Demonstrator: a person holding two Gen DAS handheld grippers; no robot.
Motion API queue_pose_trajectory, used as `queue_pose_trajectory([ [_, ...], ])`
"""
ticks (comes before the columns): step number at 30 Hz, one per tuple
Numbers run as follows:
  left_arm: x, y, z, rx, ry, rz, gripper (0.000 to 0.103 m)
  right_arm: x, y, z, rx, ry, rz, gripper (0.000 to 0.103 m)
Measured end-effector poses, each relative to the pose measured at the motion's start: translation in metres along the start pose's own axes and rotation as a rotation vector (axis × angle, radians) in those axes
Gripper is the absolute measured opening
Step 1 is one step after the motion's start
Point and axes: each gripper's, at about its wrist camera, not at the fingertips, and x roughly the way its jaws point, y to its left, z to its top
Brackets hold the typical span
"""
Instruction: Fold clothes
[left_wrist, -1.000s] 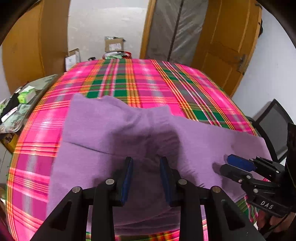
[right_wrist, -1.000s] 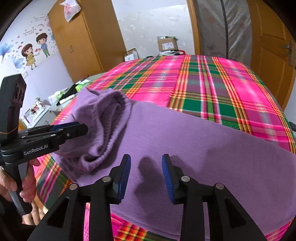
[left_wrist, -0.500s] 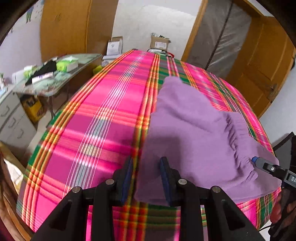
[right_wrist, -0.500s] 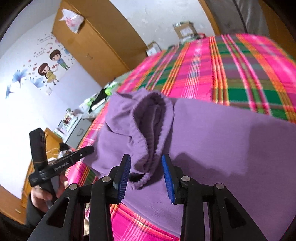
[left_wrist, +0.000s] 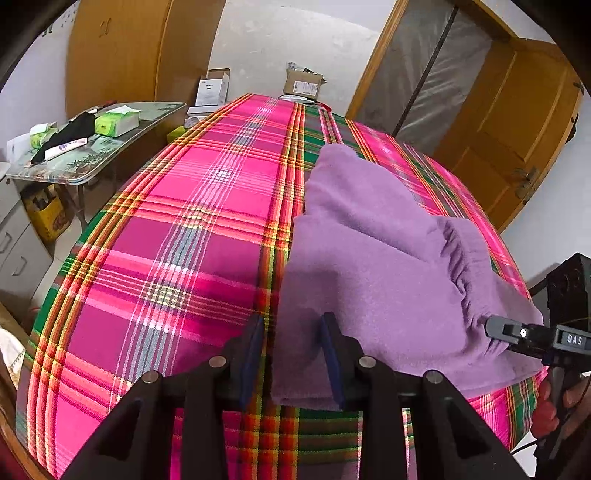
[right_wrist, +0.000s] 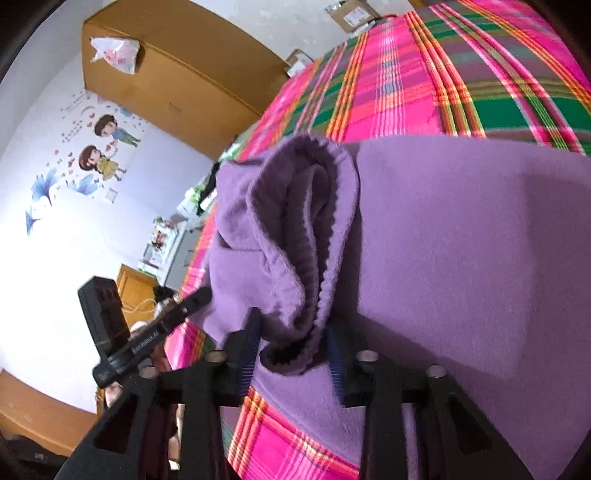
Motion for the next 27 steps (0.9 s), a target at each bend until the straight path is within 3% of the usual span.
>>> queue_pose_trajectory([
  [3, -0.002, 0.001, -0.001, -0.007, -0.003, -0.020, 0.013, -0.011, 0.009, -0.003, -0.019, -0.041, 0.051, 0.020],
  [7, -0.007, -0.003, -0.004, 0.014, -0.017, -0.030, 0.011, -0.023, 0.011, -0.016, -0.021, -0.051, 0.069, 0.020],
  [9, -0.006, -0.004, -0.005, 0.027, -0.018, -0.022, 0.011, -0.013, 0.000, -0.021, 0.002, 0.010, 0.019, 0.025],
  [11, -0.006, -0.004, -0.005, 0.037, -0.018, -0.021, 0.011, -0.012, -0.003, -0.021, 0.015, 0.012, 0.016, 0.030],
  [13, -0.008, -0.004, -0.005, 0.041, -0.017, -0.019, 0.013, -0.026, 0.007, -0.016, -0.040, -0.048, -0.025, 0.035],
  [17, -0.006, 0.001, -0.005, 0.016, -0.015, -0.042, 0.013, -0.044, 0.018, 0.010, -0.105, -0.153, -0.034, 0.040],
  [20, -0.003, 0.003, -0.004, -0.005, -0.010, -0.050, 0.014, -0.027, 0.013, 0.043, -0.081, -0.132, -0.016, 0.048],
  [24, -0.002, 0.002, -0.005, 0.002, -0.013, -0.042, 0.015, 0.010, -0.017, 0.076, 0.054, -0.029, 0.010, 0.048],
  [25, -0.002, 0.002, -0.006, 0.004, -0.014, -0.039, 0.015, 0.020, -0.023, 0.082, 0.086, -0.011, 0.023, 0.047],
  [27, -0.002, 0.001, -0.006, 0.008, -0.016, -0.030, 0.016, 0.025, -0.030, 0.089, 0.112, -0.030, 0.033, 0.006],
])
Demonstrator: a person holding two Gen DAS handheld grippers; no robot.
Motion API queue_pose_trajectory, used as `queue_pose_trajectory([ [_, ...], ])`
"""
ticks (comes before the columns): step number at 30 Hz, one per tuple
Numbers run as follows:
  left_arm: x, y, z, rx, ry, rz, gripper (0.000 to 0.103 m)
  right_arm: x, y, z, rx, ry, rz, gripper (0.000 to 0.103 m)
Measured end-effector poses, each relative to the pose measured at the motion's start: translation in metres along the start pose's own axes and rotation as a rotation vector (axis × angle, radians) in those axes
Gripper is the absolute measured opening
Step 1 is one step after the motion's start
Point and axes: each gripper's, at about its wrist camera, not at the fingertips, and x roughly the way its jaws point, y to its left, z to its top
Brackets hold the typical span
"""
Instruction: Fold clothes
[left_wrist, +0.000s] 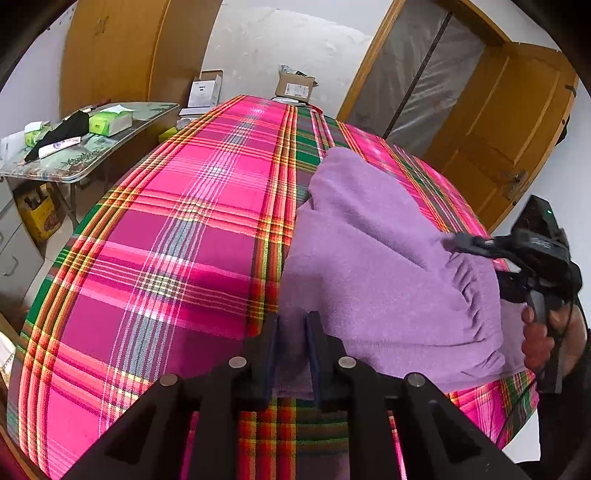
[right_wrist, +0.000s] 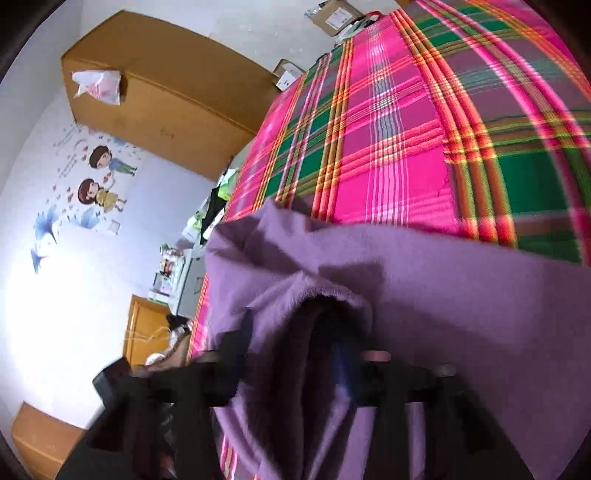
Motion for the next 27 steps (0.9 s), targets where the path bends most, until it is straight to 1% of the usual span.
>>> queue_pose_trajectory([
  [4, -0.002, 0.000, -0.004, 0.011, -0.019, 0.006, 0.016, -0.011, -0.017, 0.003, 0.043, -0.093, 0.005, 0.006],
  [7, -0.002, -0.001, -0.004, 0.017, -0.024, 0.007, 0.016, -0.011, -0.033, -0.003, 0.084, -0.061, 0.000, 0.007],
  [8, -0.002, -0.001, -0.004, 0.016, -0.024, 0.005, 0.016, -0.012, -0.030, -0.003, 0.067, -0.056, -0.007, 0.013],
  [9, -0.002, 0.000, -0.004, 0.013, -0.025, 0.002, 0.016, -0.015, -0.024, -0.003, 0.031, -0.056, -0.038, 0.018],
  [10, -0.002, 0.000, -0.005, 0.009, -0.026, 0.000, 0.016, -0.022, -0.014, -0.002, -0.017, -0.076, -0.094, 0.022],
  [11, -0.003, 0.001, -0.005, 0.005, -0.027, -0.003, 0.016, -0.030, -0.005, -0.001, -0.066, -0.096, -0.150, 0.030],
  [12, -0.003, 0.001, -0.005, 0.001, -0.027, -0.006, 0.016, -0.036, 0.006, 0.002, -0.105, -0.119, -0.166, 0.034],
  [13, -0.003, 0.002, -0.005, -0.005, -0.028, -0.010, 0.016, -0.042, 0.016, 0.004, -0.144, -0.141, -0.182, 0.035],
  [15, -0.003, 0.003, -0.005, -0.019, -0.027, -0.019, 0.016, -0.044, 0.041, 0.011, -0.229, -0.154, -0.170, 0.037],
  [17, -0.003, 0.005, -0.005, -0.025, -0.028, -0.026, 0.016, -0.028, 0.067, 0.017, -0.326, -0.114, -0.151, 0.037],
  [18, -0.003, 0.005, -0.005, -0.025, -0.028, -0.028, 0.016, -0.010, 0.082, 0.023, -0.371, -0.067, -0.148, 0.037],
  [21, -0.003, 0.005, -0.006, -0.019, -0.032, -0.030, 0.016, 0.038, 0.113, 0.040, -0.448, 0.039, -0.116, 0.037],
  [24, -0.003, 0.005, -0.006, -0.014, -0.033, -0.028, 0.016, 0.084, 0.125, 0.058, -0.504, 0.131, -0.128, 0.037],
  [27, -0.003, 0.005, -0.006, -0.011, -0.036, -0.027, 0.016, 0.124, 0.124, 0.072, -0.511, 0.208, -0.157, 0.037],
])
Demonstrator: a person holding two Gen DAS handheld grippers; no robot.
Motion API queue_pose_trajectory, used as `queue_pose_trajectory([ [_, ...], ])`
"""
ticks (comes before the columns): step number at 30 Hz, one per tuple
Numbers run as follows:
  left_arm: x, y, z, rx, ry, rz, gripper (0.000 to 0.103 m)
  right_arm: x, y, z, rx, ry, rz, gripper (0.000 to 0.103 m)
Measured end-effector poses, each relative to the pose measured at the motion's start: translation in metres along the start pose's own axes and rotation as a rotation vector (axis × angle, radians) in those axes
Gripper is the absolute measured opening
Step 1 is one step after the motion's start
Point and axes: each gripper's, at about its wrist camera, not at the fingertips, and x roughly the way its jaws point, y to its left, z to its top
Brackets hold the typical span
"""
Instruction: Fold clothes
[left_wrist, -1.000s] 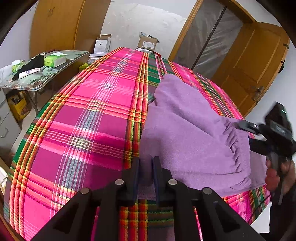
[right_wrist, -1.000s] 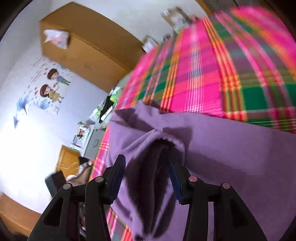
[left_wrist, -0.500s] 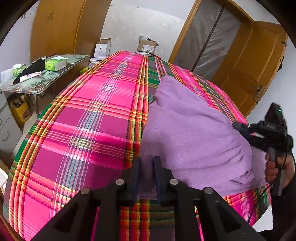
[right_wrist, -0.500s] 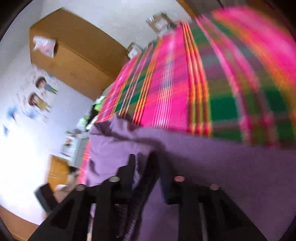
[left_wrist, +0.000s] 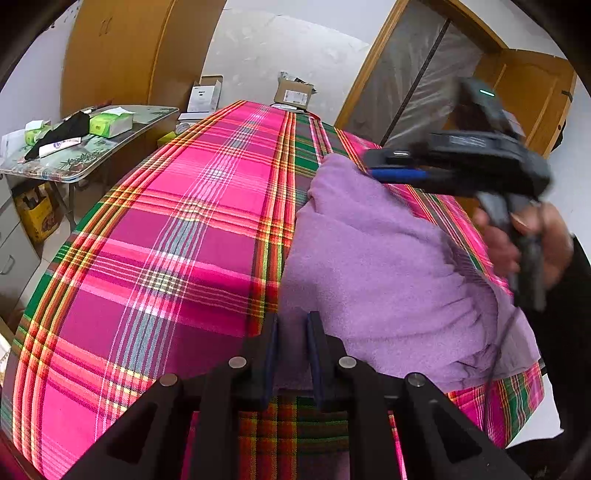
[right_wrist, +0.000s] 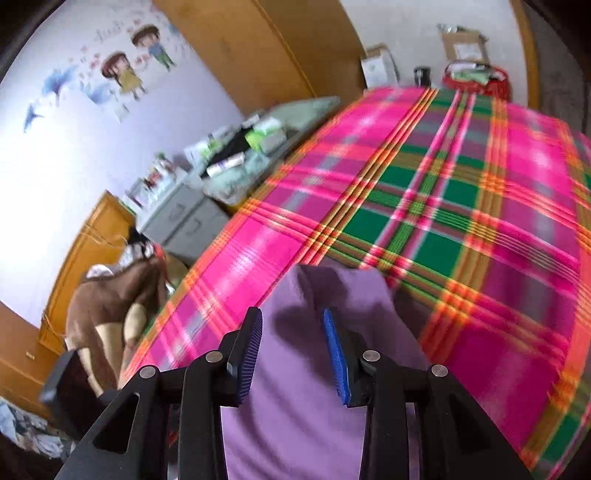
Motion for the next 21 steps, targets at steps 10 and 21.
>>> queue_pose_trajectory([
  [10, -0.001, -0.008, -0.005, 0.061, -0.014, 0.026, 0.013, 0.016, -0.016, 0.007, 0.003, 0.021, 0.026, 0.008],
  [21, -0.008, -0.003, -0.010, 0.039, -0.024, 0.004, 0.013, 0.021, -0.045, 0.019, 0.105, -0.020, -0.027, 0.018],
])
